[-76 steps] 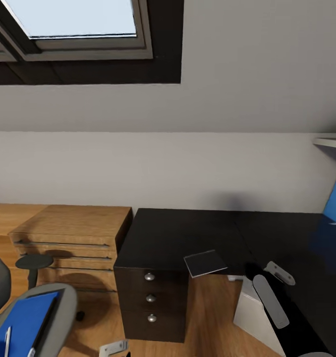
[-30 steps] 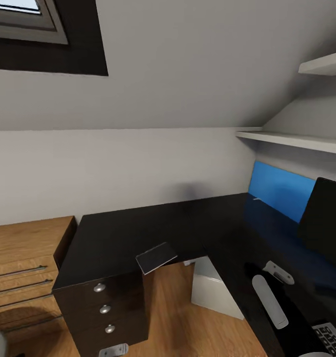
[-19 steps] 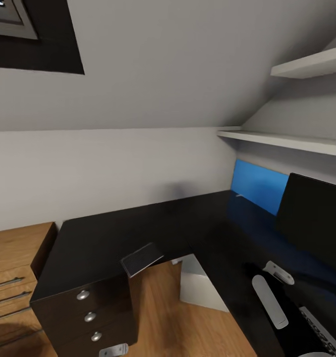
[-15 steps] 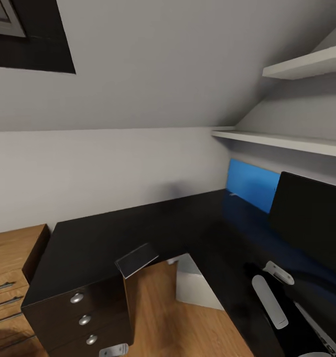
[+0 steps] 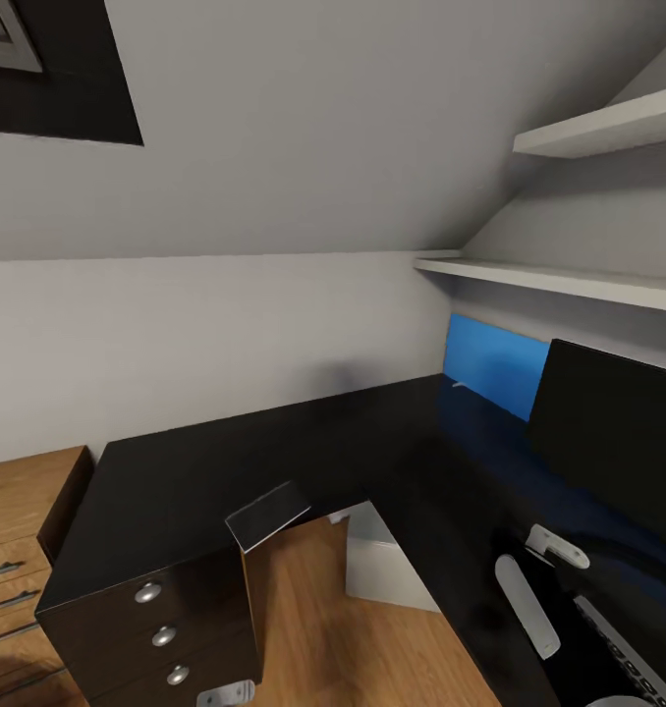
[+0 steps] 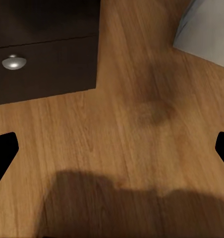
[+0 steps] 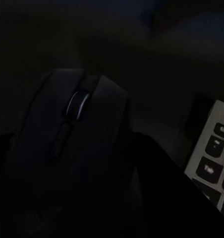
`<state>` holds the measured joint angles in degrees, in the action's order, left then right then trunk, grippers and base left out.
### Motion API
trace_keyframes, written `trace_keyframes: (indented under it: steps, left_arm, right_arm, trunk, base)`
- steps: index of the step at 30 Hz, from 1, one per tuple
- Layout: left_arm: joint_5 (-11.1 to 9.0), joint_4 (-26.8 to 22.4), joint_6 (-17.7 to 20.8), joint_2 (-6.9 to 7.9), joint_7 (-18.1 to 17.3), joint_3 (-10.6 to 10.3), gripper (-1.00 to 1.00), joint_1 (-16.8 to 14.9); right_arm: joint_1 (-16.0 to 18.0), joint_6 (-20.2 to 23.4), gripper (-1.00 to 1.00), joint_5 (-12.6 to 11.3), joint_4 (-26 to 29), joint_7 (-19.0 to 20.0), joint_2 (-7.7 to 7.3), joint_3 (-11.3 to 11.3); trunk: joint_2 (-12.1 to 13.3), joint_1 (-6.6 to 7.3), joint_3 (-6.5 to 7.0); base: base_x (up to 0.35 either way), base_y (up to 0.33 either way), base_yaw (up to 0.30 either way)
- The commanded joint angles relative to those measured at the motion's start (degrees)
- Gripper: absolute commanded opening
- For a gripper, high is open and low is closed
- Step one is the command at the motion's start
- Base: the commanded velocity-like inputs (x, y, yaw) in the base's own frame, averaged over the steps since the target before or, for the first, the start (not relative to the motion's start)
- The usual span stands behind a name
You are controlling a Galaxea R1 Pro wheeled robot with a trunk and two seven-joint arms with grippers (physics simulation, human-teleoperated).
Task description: In the bedroom, organize the workspace by keeping the computer under the desk, ensuring the monitor is on the desk, placing the keyboard on the desk next to the monitor, placing the mouse on the desk next to the keyboard, moving the folder from the swivel chair onto the desk next to the mouse, stacking the notebook on top of the folder with the pen on top of the notebook, and positioning the swivel chair next to the desk.
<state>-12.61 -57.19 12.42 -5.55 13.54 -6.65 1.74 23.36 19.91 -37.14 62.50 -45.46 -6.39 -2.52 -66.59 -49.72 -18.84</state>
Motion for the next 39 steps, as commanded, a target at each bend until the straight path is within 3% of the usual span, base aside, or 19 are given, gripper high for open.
trace_keyframes:
  steps: [1, 10, 12, 13, 18, 26, 32, 39]
  left_arm:
    - [-0.57, 0.08, 0.23, 0.02, 0.43, -0.13, 1.00, 0.01]
    - [-0.47, 1.75, 0.23, 0.02, 0.43, -0.21, 1.00, 0.02]
    - [-0.48, 1.79, 0.23, 0.02, 0.43, -0.21, 1.00, 0.02]
    - [-0.48, 1.81, 0.23, -0.01, 0.43, -0.21, 1.00, -0.02]
    - [-0.48, 1.82, 0.23, -0.04, 0.43, -0.21, 1.00, 0.01]
    - [-0.48, 1.82, 0.23, -0.02, 0.43, -0.21, 1.00, -0.01]
    - [-0.48, 1.82, 0.23, -0.03, 0.43, -0.21, 1.00, 0.02]
    - [-0.48, 1.82, 0.23, -0.06, 0.43, -0.21, 1.00, 0.01]
  right_arm:
    - [0.15, -0.01, -1.00, -0.23, -1.09, -0.47, -0.09, -0.20]
    - [0.38, -0.30, -1.00, 0.37, -3.29, 1.04, -0.10, -0.21]
    - [0.56, -0.37, -1.00, 1.48, -4.76, 1.31, -0.11, -0.21]
    - [1.39, -0.48, -1.00, 3.20, -7.16, 2.23, -0.11, -0.21]
    - [2.82, -0.56, -1.00, 5.59, -10.58, 5.82, -0.11, -0.21]
    - [4.75, -0.73, -1.00, 5.93, -14.92, 6.51, -0.19, -0.05]
    - [7.31, -5.42, -1.00, 6.07, -20.86, 6.81, -0.27, -0.05]
    - [10.76, -11.34, -1.00, 6.17, -29.37, 10.11, -0.62, -0.04]
  trunk:
    - [-0.05, -0.01, -0.06]
    - [-0.05, -0.01, -0.06]
    - [-0.05, -0.01, -0.06]
    - [-0.05, -0.01, -0.06]
    - [-0.05, -0.01, -0.06]
    - [-0.05, -0.01, -0.06]
    - [-0.05, -0.01, -0.06]
    - [-0.05, -0.01, -0.06]
  base:
    - [0.000, 0.000, 0.000]
    - [0.000, 0.000, 0.000]
    - [0.000, 0.000, 0.000]
    - [0.000, 0.000, 0.000]
    - [0.000, 0.000, 0.000]
    - [0.000, 0.000, 0.000]
    - [0.000, 0.000, 0.000]
    - [0.000, 0.000, 0.000]
